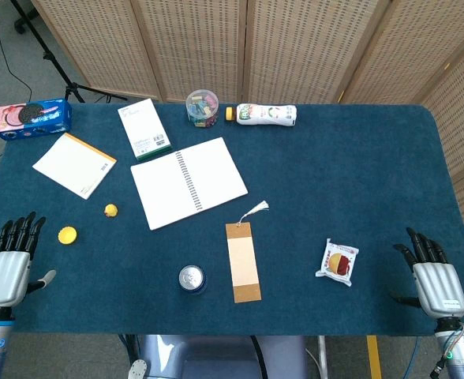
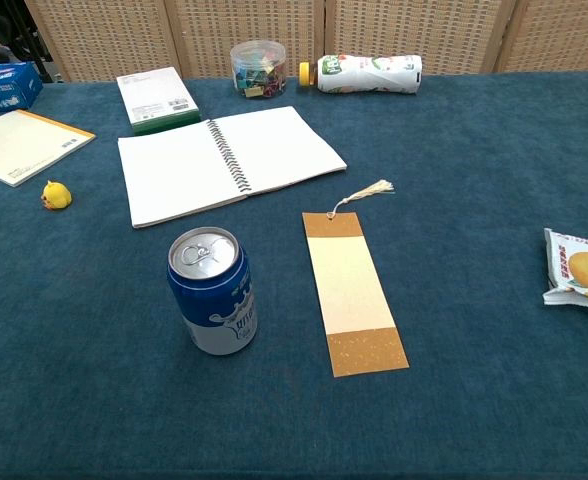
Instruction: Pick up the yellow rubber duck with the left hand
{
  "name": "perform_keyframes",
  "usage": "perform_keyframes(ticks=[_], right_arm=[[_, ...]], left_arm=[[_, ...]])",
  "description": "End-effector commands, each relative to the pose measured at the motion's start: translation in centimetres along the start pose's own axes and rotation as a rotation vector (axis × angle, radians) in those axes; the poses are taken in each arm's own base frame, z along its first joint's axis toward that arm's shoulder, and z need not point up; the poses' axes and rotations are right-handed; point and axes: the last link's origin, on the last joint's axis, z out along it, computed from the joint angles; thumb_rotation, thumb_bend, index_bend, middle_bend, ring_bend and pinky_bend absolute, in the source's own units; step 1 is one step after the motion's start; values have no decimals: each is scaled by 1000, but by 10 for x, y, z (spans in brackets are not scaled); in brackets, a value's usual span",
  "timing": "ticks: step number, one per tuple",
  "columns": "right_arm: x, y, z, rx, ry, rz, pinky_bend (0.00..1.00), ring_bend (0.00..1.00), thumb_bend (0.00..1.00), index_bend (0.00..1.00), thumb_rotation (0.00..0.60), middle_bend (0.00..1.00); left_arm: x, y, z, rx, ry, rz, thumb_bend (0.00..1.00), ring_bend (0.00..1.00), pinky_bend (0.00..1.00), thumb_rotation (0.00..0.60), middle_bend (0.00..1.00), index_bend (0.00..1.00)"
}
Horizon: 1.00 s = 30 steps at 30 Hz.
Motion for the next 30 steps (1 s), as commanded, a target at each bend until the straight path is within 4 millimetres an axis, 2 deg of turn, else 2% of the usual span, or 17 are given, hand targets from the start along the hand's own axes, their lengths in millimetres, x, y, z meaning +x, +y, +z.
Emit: perform_keyframes(ticks=[1,25,30], right_arm=[[0,0,0,0,-1,1,91,0,0,201,600,0],[1,1,-1,-5,3,4,91,0,0,201,600,0],[1,0,-2,-5,6,3,91,0,0,201,600,0]], left_arm=[[0,0,-1,-1,0,1,0,0,0,600,0,0],[-3,1,1,-1,-8,5,0,0,0,600,0,0],[-5,1,7,10,-19,3,0,0,0,600,0,0]])
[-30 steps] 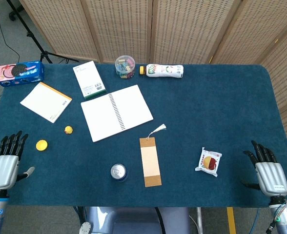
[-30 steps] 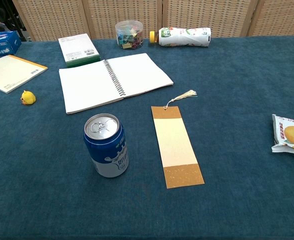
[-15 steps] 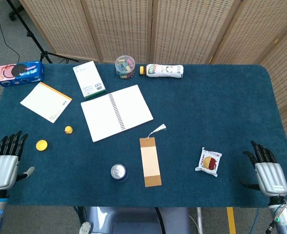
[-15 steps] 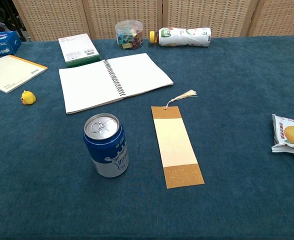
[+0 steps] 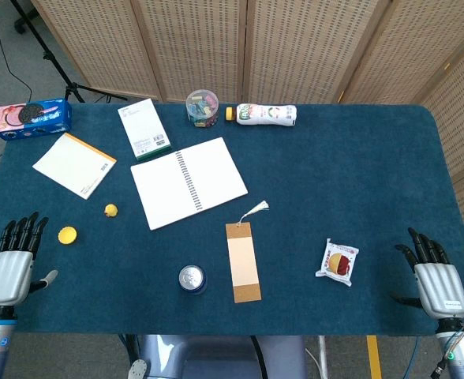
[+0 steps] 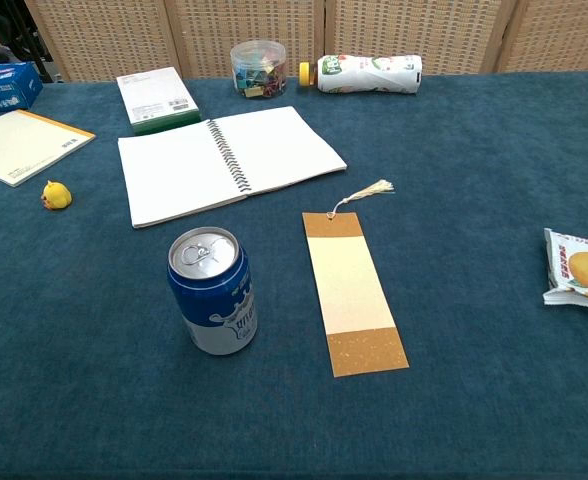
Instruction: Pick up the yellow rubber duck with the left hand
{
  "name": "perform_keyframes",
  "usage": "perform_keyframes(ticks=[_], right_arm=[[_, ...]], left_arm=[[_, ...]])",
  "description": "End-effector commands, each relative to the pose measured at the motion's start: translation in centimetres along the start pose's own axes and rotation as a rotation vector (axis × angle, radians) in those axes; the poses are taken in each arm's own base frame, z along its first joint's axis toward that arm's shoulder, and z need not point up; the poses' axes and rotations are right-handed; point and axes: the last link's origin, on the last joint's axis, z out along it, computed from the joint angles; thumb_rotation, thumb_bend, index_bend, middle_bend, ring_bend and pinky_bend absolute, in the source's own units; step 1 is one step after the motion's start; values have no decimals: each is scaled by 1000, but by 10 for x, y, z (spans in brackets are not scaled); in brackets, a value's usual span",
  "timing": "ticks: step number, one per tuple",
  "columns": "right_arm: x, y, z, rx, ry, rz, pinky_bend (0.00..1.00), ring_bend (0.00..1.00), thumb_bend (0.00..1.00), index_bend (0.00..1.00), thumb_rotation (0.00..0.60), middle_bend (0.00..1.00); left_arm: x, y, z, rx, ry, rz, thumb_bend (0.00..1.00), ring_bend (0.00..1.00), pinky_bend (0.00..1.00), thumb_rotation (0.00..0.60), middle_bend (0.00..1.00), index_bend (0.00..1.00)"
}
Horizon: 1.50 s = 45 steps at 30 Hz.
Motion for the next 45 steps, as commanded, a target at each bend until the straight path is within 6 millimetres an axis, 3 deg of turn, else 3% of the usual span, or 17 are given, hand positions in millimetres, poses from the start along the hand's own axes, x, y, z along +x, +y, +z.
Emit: perform_keyframes(ticks=[1,16,22,38,45], right_arm=[[0,-1,-1,0,4,-1,91,0,0,201,600,0],[-1,-2,-1,8,4,-5,91,0,0,201,600,0],[0,-3,-1,9,6,-5,91,0,0,201,600,0],[0,-2,-1,12,8,-1,91,0,0,201,600,0],[1,-2,-1,13,9,4,91,0,0,201,600,0]], left_arm=[[-2,0,6,7,-8,-3,0,0,0,600,0,0],[9,14,70,12,-101,-42,2,0,0,600,0,210],[9,21,90,26,-153,-28,57,0,0,600,0,317],[-23,41,132,90,-231,-37,247,0,0,600,0,361],[-37,49,150,107,-209,2,256,0,0,600,0,368]])
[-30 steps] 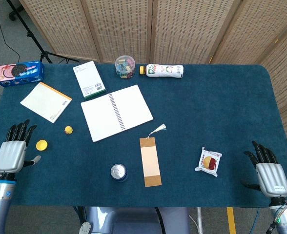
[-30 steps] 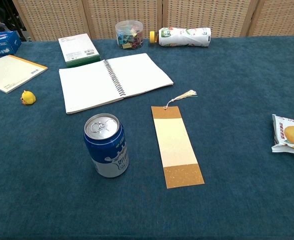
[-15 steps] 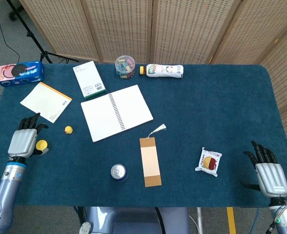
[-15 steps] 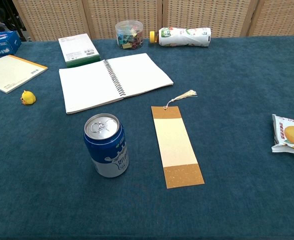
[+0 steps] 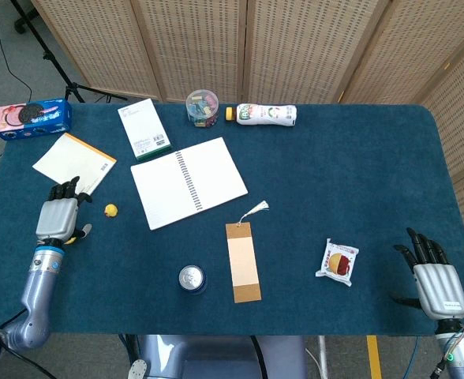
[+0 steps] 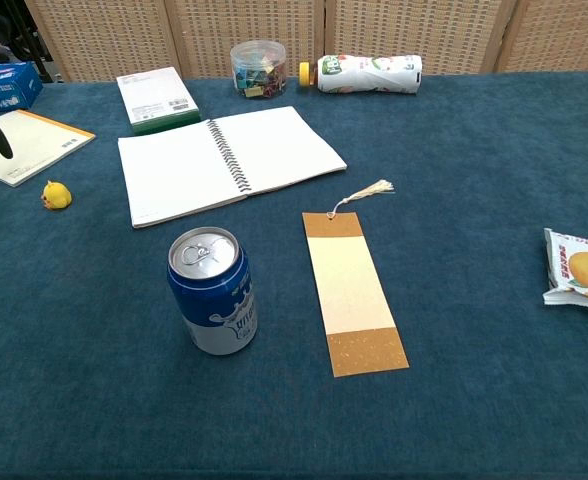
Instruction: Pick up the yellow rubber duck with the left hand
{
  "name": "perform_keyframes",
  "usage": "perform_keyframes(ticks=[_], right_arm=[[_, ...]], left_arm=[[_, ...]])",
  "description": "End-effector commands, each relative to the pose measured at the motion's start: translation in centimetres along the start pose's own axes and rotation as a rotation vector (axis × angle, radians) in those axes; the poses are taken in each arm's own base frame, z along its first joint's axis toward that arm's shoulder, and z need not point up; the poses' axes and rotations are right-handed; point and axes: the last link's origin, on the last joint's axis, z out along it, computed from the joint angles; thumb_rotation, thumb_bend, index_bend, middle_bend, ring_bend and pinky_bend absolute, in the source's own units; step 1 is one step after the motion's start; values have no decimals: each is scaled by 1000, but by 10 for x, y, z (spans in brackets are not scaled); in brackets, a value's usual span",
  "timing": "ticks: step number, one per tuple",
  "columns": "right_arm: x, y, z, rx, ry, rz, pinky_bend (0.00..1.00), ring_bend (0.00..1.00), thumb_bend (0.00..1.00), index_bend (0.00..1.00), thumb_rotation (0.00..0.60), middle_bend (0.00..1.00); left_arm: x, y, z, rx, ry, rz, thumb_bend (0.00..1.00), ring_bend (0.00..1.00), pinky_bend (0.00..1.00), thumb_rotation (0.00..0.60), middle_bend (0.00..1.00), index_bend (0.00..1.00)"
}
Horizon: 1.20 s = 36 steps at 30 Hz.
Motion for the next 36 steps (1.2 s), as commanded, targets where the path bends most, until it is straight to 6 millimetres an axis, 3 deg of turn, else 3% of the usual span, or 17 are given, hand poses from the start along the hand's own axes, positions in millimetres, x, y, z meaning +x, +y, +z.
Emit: perform_keyframes(ticks=[1,11,36], right_arm=[[0,0,0,2,1,1,91,0,0,201,600,0],[1,2,1,2,2,12,91,0,0,201,600,0],[0,1,1,8,2,12,91,0,0,201,600,0]], left_arm=[[-5,8,13,9,25,23,256,0,0,600,0,368],[-23,26,25,21,13,12,257,0,0,600,0,388],[-27,43,35,31,7,21,262,0,0,600,0,438]])
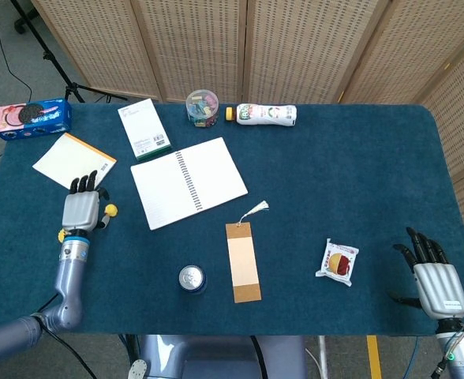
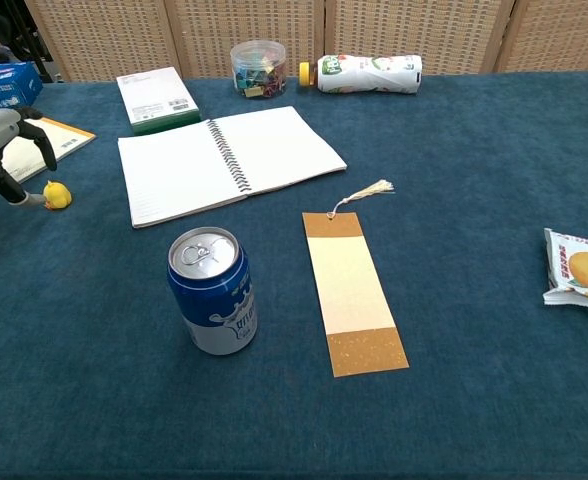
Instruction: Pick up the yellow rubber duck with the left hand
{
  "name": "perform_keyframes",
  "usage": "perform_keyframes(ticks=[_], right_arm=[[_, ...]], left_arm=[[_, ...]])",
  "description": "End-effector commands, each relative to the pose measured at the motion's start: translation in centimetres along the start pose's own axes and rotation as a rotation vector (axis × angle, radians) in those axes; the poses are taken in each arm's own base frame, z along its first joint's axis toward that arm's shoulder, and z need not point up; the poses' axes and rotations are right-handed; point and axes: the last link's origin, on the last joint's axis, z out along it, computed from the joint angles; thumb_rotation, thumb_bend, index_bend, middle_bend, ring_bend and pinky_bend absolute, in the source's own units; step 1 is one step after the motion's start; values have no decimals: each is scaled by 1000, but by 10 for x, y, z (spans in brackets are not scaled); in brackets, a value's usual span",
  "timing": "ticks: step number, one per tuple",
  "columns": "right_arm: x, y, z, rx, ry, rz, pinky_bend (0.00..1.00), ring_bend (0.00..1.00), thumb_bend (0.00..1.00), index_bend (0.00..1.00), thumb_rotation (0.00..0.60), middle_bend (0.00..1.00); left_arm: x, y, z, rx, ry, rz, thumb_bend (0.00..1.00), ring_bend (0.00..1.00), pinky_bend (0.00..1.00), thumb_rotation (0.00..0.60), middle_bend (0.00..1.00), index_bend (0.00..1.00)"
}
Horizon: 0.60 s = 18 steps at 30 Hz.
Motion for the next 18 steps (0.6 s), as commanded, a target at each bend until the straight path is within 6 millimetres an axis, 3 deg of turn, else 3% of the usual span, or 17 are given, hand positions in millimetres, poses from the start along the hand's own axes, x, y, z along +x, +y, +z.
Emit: perform_keyframes(ticks=[1,18], right_arm=[[0,0,0,0,0,0,91,0,0,201,600,0],[2,1,0,2,13,8,91,0,0,200,600,0]], left_arm=[[-3,4,3,2,-16,4,262,0,0,600,0,438],[-8,13,6,7,-16,24,265,0,0,600,0,503]])
